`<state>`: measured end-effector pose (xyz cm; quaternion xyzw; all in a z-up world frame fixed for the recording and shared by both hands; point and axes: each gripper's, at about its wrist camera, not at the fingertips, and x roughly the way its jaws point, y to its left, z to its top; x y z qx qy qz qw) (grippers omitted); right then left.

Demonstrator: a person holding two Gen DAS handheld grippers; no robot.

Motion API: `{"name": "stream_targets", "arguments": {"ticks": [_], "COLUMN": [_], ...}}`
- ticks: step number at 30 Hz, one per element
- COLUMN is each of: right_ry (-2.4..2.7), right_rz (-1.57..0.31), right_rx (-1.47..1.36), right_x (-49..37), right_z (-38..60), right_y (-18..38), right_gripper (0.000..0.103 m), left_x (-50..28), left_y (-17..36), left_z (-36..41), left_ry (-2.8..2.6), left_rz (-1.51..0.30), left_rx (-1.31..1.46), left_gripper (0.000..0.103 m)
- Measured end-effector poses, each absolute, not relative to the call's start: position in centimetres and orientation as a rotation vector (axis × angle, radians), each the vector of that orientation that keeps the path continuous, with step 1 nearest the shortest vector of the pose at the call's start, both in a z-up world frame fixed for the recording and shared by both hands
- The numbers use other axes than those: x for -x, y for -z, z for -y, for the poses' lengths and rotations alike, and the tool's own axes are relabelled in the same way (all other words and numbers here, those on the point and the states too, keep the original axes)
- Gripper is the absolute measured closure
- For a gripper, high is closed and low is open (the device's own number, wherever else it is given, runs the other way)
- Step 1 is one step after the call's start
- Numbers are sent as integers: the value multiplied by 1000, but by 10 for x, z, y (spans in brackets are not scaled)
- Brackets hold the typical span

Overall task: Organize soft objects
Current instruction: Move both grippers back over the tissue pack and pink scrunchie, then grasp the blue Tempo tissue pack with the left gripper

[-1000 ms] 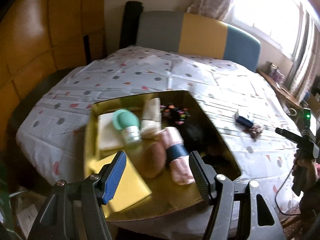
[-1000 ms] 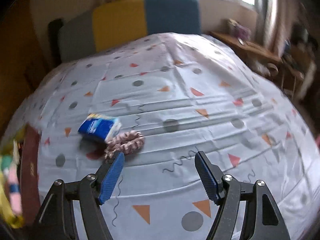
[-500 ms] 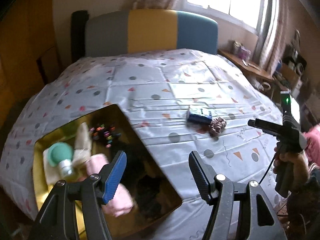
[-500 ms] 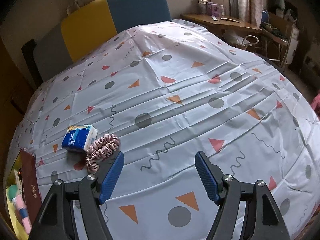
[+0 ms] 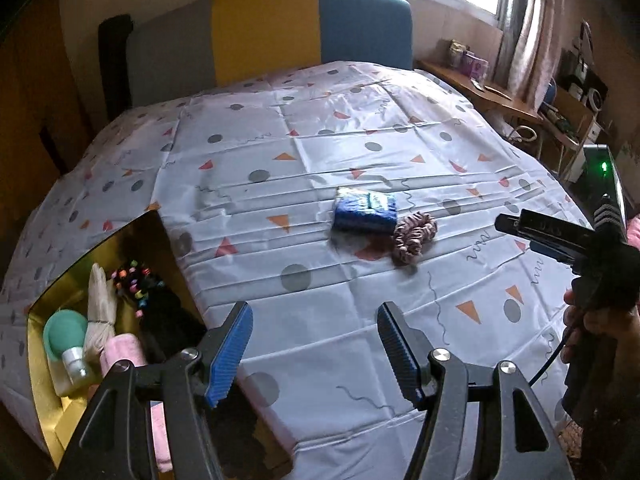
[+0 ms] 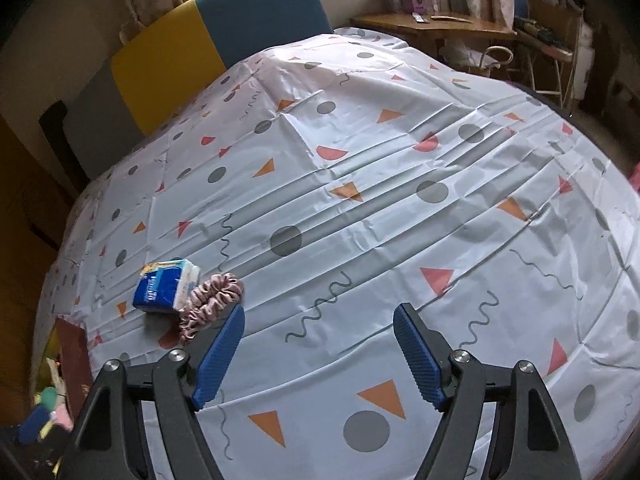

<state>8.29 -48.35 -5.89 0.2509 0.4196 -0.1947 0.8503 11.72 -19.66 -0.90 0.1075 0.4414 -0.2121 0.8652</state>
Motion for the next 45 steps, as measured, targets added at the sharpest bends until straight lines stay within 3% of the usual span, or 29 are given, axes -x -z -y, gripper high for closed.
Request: {"name": "stream_targets", "arguments": {"ticks": [17, 25, 33, 38, 43, 45], "right_ry": [402, 396, 366, 353, 348, 341], "right_rz": [-869, -861, -869, -883, -894, -896], "right_rx": [-640, -656, -667, -680, -685, -693], "right_x": [-77, -76, -78, -79, -80, -82], "right_z": [496, 496, 494, 494, 494, 494], "right_y": [60, 59, 59, 62, 65, 66], "right_gripper": [24, 23, 22, 22, 22, 22], "left_x": [-134, -173, -212, -237, -260, -268], "left_y": [23, 43, 52, 63, 88, 99], "left_z": [235, 246, 288, 315, 328, 325], "left_ry": [484, 534, 559, 552, 527, 512], "left_rz": [-945, -1086, -1064, -1041, -1100, -1152], "left_rx": [-295, -166, -196, -247, -255, -224], "left_gripper": [37, 21, 14, 2, 3, 23]}}
